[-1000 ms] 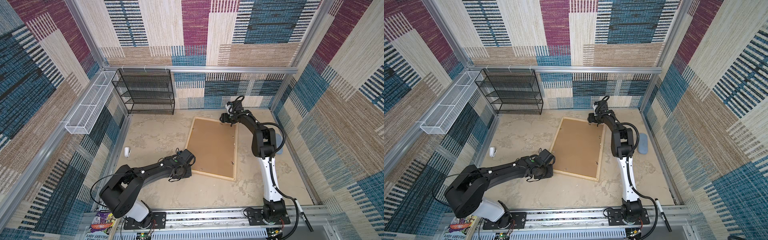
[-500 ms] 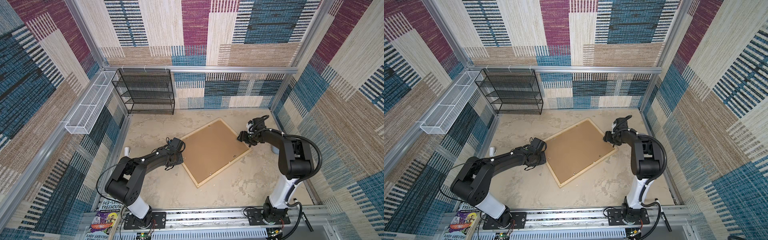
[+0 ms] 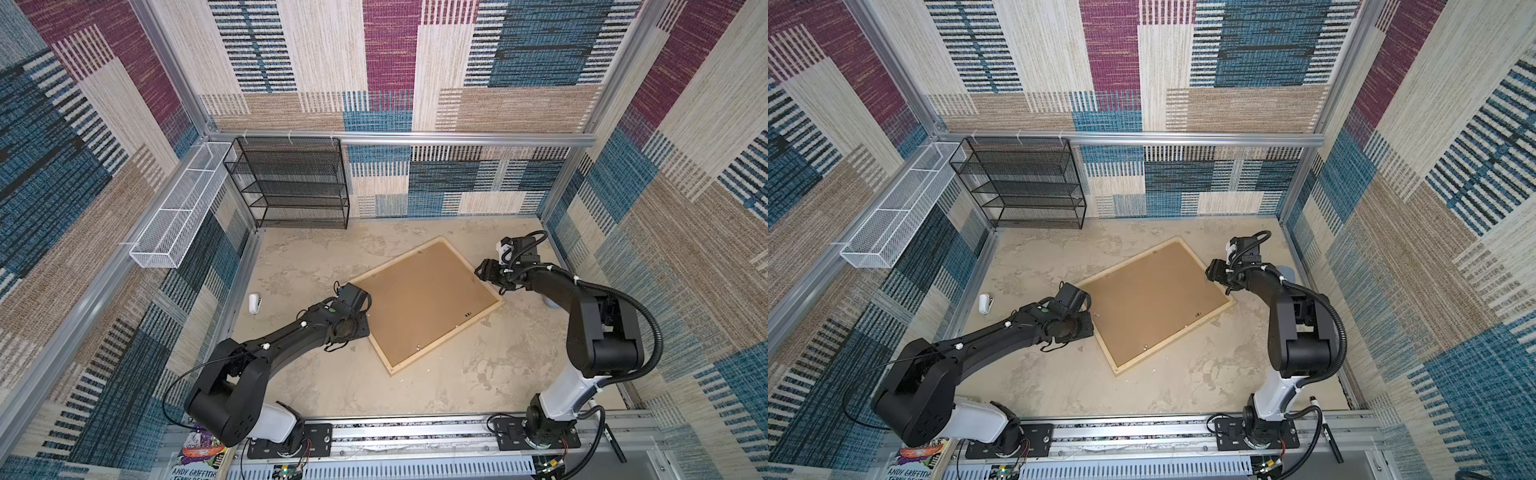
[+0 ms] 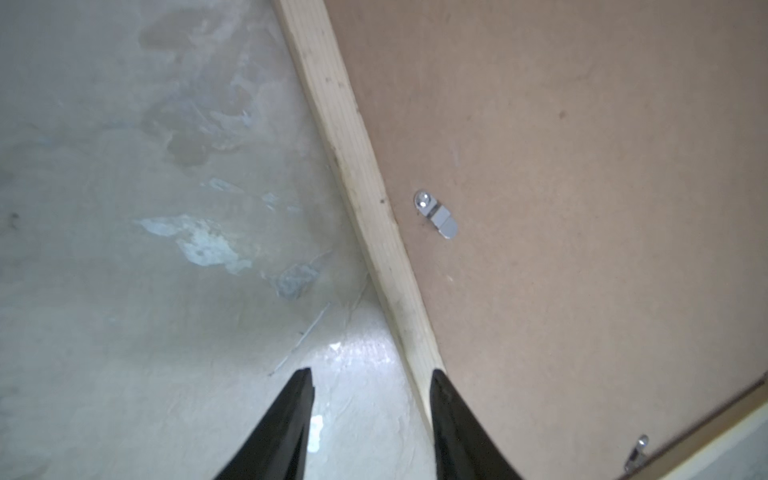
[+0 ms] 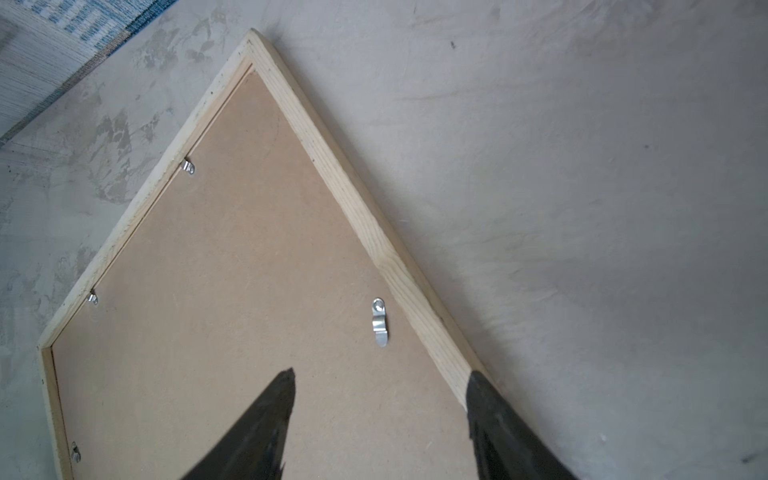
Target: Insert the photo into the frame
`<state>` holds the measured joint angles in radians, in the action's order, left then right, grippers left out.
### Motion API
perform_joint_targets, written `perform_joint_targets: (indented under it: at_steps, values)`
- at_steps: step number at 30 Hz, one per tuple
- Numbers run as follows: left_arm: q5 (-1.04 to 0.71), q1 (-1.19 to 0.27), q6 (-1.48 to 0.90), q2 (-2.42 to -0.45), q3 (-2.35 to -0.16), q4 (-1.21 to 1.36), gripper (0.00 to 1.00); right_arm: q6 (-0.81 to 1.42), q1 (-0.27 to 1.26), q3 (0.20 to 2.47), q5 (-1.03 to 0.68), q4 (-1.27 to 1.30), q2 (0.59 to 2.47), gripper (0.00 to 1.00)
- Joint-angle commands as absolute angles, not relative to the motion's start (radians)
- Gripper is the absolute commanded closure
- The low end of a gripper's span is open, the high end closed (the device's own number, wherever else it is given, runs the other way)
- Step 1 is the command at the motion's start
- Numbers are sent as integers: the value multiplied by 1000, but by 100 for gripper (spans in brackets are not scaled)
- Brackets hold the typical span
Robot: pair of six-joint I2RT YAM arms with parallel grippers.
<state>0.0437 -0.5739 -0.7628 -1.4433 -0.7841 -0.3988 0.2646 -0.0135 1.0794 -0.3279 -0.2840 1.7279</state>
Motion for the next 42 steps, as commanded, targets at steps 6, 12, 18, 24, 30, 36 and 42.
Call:
perform_joint_targets:
  at_steps: [6,12,18,24,30,36,42]
  values:
    - [9,-645,-865,-1481,-778,-328,51,281,-14,1062,-360,-232,1728,33]
    - [20,-653,-852,-1496,-785,-354,62,281,-14,1055,-365,-230,1723,33]
    - [31,-653,-807,-1516,-812,-403,72,284,-14,1052,-371,-226,1720,33]
    - [24,-653,-758,-1551,-832,-413,75,287,-14,1047,-390,-220,1717,33]
    - [26,-638,-655,-1597,-865,-399,81,304,-4,1016,-440,-182,1685,34]
    - [15,-601,-513,-1631,-911,-366,86,340,52,982,-481,-133,1645,34]
    - [18,-580,-441,-1657,-988,-406,86,409,197,972,-530,-49,1657,34]
